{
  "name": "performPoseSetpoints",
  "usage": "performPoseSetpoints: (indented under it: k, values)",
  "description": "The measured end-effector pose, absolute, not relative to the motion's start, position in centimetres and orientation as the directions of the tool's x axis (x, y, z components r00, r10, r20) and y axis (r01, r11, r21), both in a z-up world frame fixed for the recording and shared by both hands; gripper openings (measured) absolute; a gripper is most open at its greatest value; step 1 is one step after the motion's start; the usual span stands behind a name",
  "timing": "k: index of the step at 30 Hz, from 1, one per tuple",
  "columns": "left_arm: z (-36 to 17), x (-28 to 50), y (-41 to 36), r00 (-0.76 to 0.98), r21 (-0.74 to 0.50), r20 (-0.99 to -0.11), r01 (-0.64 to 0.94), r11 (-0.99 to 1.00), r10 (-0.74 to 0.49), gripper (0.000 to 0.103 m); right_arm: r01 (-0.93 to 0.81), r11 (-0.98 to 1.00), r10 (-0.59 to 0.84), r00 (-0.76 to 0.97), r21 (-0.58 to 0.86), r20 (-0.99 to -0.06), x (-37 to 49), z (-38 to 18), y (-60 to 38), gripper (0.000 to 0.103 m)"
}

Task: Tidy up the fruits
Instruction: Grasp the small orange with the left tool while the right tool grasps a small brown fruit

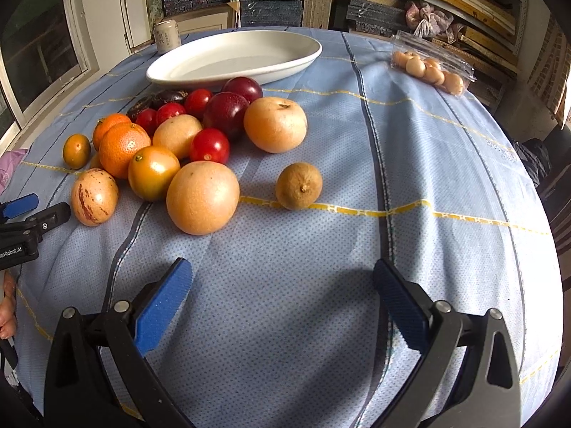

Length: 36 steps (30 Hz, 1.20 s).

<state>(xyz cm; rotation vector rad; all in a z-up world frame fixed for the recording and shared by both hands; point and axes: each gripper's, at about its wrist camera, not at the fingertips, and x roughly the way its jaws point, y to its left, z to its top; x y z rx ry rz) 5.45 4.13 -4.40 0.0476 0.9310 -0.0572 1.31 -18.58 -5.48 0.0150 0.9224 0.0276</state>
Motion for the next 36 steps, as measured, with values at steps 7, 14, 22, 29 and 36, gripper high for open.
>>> performPoseSetpoints:
  k: [7, 14, 22, 29, 36]
  values:
    - [-4.4, 5.4, 4.2, 0.596, 0.016, -0.803, 0.07, 0.997, -0.028, 0.1, -0.003, 1.0, 0.02, 0.607, 0.023, -0.795, 0.9, -5.7, -18.6, 0.099]
    - [-4.4, 5.9, 4.1, 0.572, 0.02, -0.819, 0.111, 0.994, -0.048, 0.1, -0.048, 0.998, 0.05, 0.59, 0.026, -0.806, 0.8, -5.6, -18.8, 0.099]
    - [-2.6, 8.0, 4.8, 0.612, 0.006, -0.786, 0.155, 0.988, -0.091, 0.1, -0.045, 0.996, 0.082, 0.7, 0.071, -0.709, -0.2, -3.7, -21.1, 0.099]
    - [-2.7, 10.4, 4.5, 0.613, 0.033, -0.786, 0.178, 0.983, -0.085, 0.1, -0.059, 0.987, 0.147, 0.693, 0.147, -0.706, 0.3, -3.4, -22.7, 0.099]
    - [-3.1, 10.8, 3.9, 0.618, 0.033, -0.779, 0.207, 0.978, -0.105, 0.1, -0.043, 0.984, 0.154, 0.68, 0.171, -0.717, 0.0, -3.9, -21.9, 0.099]
